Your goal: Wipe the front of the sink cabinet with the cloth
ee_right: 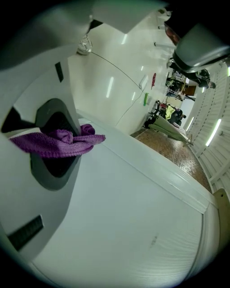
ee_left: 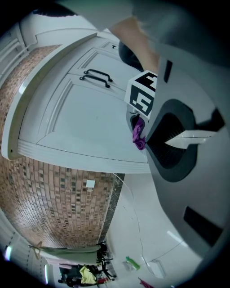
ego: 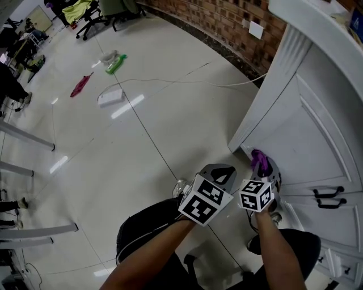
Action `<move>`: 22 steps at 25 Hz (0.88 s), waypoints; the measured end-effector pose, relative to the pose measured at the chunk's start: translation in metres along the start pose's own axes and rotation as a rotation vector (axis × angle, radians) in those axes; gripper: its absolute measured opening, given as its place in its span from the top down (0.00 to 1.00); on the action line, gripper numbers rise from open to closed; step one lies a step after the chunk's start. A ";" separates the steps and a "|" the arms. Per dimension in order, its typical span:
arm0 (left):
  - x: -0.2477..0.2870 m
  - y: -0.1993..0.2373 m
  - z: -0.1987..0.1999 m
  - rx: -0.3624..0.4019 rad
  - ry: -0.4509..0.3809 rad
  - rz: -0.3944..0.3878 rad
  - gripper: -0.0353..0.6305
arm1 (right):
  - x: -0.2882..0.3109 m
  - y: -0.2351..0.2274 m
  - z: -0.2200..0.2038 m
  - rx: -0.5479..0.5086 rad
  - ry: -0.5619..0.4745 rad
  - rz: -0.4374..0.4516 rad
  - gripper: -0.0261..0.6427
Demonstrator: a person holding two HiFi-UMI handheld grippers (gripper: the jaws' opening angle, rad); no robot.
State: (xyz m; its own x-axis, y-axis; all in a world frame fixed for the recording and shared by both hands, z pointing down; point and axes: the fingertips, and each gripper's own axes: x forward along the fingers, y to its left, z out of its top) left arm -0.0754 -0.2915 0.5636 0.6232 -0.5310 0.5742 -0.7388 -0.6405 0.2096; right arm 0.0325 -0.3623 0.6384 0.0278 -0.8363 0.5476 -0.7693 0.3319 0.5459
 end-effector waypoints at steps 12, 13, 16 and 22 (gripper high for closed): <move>-0.044 -0.017 0.043 0.022 -0.120 -0.005 0.94 | -0.067 -0.061 0.078 0.001 -0.131 -0.128 0.84; -0.048 -0.019 0.047 0.027 -0.129 -0.005 0.94 | -0.074 -0.068 0.086 0.005 -0.146 -0.140 0.84; -0.056 -0.026 0.058 0.048 -0.157 -0.008 0.94 | -0.099 -0.093 0.109 0.017 -0.196 -0.181 0.84; -0.074 -0.044 0.081 0.082 -0.204 -0.015 0.94 | -0.141 -0.134 0.147 -0.012 -0.281 -0.265 0.84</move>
State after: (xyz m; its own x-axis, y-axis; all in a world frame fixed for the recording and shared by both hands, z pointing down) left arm -0.0680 -0.2693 0.4479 0.6793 -0.6166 0.3980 -0.7107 -0.6879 0.1475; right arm 0.0383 -0.3534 0.3949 0.0470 -0.9802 0.1922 -0.7515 0.0921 0.6533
